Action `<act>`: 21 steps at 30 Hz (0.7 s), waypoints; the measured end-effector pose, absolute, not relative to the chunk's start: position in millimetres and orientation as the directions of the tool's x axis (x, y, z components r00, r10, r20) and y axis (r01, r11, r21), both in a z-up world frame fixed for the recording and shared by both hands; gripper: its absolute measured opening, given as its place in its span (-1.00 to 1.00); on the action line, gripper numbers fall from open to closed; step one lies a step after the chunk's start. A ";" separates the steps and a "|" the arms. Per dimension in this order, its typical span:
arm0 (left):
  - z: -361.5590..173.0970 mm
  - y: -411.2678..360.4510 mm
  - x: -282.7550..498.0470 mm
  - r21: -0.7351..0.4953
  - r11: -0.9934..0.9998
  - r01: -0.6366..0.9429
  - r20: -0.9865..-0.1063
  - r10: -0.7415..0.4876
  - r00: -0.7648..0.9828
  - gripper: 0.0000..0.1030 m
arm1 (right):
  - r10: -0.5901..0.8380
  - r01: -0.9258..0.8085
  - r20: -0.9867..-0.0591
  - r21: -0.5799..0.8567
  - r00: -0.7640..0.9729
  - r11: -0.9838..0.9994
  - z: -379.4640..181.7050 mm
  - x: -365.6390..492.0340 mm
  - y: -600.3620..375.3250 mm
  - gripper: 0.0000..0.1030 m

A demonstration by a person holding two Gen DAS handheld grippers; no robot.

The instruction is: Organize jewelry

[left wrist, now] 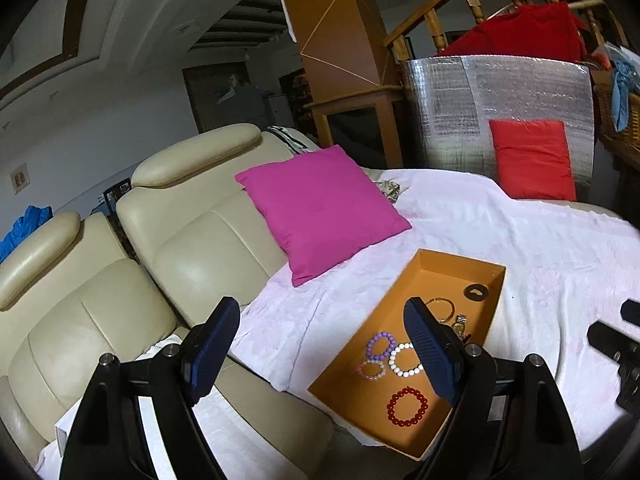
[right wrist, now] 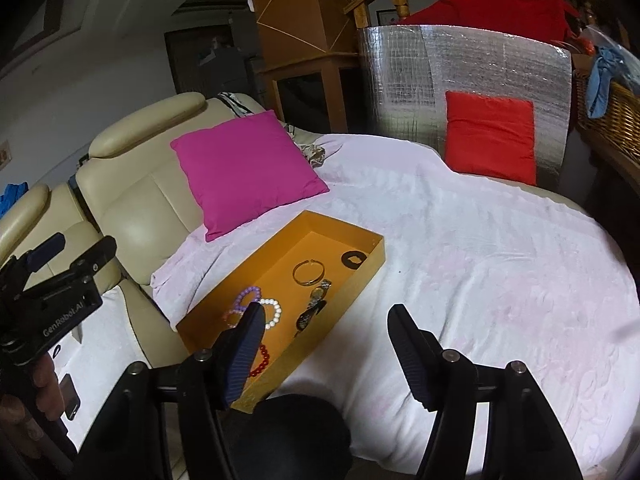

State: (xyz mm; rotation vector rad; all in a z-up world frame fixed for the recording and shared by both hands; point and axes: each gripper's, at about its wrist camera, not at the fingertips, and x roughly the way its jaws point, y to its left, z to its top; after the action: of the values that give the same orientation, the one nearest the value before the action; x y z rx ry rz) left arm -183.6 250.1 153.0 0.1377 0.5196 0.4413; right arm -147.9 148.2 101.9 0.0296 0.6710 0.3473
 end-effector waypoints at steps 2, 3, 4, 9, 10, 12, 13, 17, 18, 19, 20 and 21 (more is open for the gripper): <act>154.8 253.9 -185.1 0.233 0.894 -0.383 -0.448 0.448 0.774 0.64 | 0.330 -0.319 -0.608 0.131 0.722 0.939 100.7 -149.3 156.1 0.32; 154.5 255.5 -185.1 0.231 0.893 -0.386 -0.449 0.450 0.772 0.64 | 0.331 -0.322 -0.609 0.128 0.721 0.938 99.9 -149.0 158.8 0.32; 154.9 257.3 -185.0 0.226 0.892 -0.390 -0.450 0.451 0.771 0.64 | 0.329 -0.325 -0.611 0.123 0.720 0.938 99.1 -148.4 162.6 0.32; 152.2 267.5 -178.7 0.214 0.886 -0.412 -0.462 0.463 0.757 0.65 | 0.331 -0.333 -0.612 0.116 0.718 0.936 95.6 -145.1 172.9 0.32; 151.3 268.8 -178.1 0.213 0.885 -0.415 -0.466 0.465 0.753 0.65 | 0.334 -0.334 -0.612 0.121 0.717 0.935 95.1 -144.3 173.8 0.32; 149.7 271.7 -176.1 0.211 0.883 -0.419 -0.471 0.468 0.748 0.65 | 0.333 -0.331 -0.608 0.121 0.720 0.936 95.7 -144.9 175.6 0.32; 149.2 272.3 -176.0 0.210 0.882 -0.422 -0.471 0.469 0.747 0.65 | 0.331 -0.329 -0.606 0.118 0.724 0.937 96.0 -145.3 176.0 0.32; 149.1 274.3 -176.4 0.204 0.882 -0.425 -0.472 0.469 0.746 0.65 | 0.331 -0.329 -0.600 0.117 0.729 0.937 97.1 -145.6 176.3 0.32; 149.1 274.4 -176.5 0.203 0.881 -0.427 -0.471 0.470 0.746 0.65 | 0.332 -0.329 -0.599 0.119 0.729 0.937 97.4 -145.5 175.9 0.32; 149.3 274.5 -176.6 0.201 0.881 -0.427 -0.471 0.470 0.747 0.65 | 0.331 -0.328 -0.599 0.120 0.729 0.937 97.6 -145.3 175.7 0.32; 149.1 274.8 -176.3 0.200 0.882 -0.427 -0.472 0.468 0.747 0.65 | 0.332 -0.327 -0.598 0.121 0.729 0.937 97.9 -144.9 175.1 0.32; 148.9 274.7 -176.2 0.200 0.882 -0.426 -0.473 0.467 0.747 0.65 | 0.333 -0.326 -0.597 0.123 0.730 0.937 97.9 -144.8 174.7 0.32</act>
State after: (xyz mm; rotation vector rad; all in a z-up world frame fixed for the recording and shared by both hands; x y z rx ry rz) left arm -176.2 274.7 148.9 0.0811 0.5393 0.4892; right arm -144.8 174.7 97.9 0.0101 0.6592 0.3627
